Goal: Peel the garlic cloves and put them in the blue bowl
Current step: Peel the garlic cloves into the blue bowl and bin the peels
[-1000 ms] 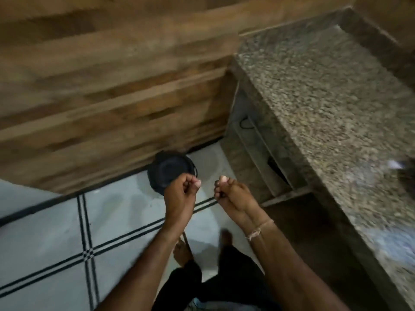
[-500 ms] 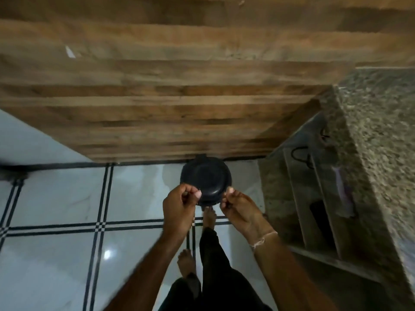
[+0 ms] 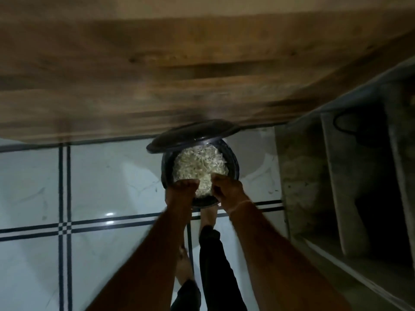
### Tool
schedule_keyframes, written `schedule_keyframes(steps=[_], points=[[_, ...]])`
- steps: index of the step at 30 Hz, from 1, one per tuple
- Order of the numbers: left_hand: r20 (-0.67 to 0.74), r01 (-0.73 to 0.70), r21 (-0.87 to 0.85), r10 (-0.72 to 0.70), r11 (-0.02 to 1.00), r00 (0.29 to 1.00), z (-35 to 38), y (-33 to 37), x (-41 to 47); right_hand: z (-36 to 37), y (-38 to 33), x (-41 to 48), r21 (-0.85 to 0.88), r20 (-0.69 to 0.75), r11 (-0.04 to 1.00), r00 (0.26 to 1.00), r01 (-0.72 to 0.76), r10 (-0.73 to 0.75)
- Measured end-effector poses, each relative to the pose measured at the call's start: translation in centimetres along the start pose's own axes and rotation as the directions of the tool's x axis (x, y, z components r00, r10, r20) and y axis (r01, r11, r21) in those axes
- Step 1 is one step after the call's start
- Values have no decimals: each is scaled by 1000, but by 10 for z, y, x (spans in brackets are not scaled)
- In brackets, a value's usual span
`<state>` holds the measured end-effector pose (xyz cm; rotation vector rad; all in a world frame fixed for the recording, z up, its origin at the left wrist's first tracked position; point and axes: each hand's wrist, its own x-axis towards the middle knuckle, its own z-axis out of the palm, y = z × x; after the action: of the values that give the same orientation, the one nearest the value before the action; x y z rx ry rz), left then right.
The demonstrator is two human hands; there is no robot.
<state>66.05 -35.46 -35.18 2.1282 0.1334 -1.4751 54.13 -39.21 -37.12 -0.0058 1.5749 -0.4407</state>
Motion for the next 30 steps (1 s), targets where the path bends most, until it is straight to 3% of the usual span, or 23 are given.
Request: schedule_keyframes(steps=[5,9,14,17,20,24,27,30], points=[[17,50,-6,-50,999,999,12,-8,52,8,3,51,-170,-88,985,996,-32,17],[-63,80,-16,-81,997,995,20,-13,54,7,10,60,-91,-117,995,992,30,-41],[-70,67,-73,-72,995,995,21,-5,35,6,-1,42,-149,-100,986,991,75,-90],[-15,77,-118,-79,990,997,25,3,23,6,-5,24,-238,-6,950,977,204,-211],[67,119,-126,-111,985,992,32,19,-8,9,-12,-6,-222,159,946,966,235,-202],[357,260,-193,-179,946,917,37,45,-67,0,10,-17,-276,189,946,975,169,-119],[351,105,-146,-47,984,935,26,46,-107,-22,7,-65,-242,178,951,972,193,-152],[326,-42,-15,45,999,944,4,33,-153,-27,-9,-180,-2,297,975,931,223,-212]])
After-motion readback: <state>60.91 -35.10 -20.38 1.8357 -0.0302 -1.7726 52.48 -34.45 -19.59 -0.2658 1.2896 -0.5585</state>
